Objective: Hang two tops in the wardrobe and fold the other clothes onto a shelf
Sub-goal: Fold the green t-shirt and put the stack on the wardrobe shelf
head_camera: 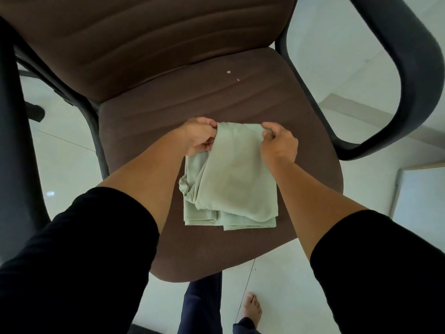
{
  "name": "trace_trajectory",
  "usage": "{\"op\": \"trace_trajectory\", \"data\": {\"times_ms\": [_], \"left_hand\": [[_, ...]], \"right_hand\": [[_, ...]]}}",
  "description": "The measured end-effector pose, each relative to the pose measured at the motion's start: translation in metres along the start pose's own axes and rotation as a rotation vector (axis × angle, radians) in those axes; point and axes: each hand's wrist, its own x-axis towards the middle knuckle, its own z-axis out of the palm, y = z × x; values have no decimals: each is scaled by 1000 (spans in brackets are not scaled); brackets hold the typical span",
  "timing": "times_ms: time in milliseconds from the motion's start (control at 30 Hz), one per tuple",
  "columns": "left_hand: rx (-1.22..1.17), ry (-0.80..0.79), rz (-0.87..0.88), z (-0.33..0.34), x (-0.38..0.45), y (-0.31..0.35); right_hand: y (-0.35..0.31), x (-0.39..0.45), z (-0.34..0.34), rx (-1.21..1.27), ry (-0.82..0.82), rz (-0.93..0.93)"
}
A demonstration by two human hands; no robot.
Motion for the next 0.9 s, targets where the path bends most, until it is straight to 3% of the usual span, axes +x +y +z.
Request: {"op": "trace_trajectory", "data": {"times_ms": [167,300,400,533,600,767,900], "left_hand": [[18,-151,-66,3,-16,7],[17,-104,-9,6,-16,3],[15,107,82,-3,-10,-3],[52,545,184,-29,-12,-9],[64,628,204,-36,-12,-15],[127,475,169,-34,-7,-20],[183,473,236,-39,-15,-22]], "right_hand": [[-3,-3,-8,-13,-6,19],[-3,-3,-7,-24,-15,29],[-3,-3,-9,-5,20,52],[-1,-6,-15,57,135,140],[1,-8,-15,71,166,156],[0,-10,-9,84,154,103],[3,-11,-11,111,143,133]]}}
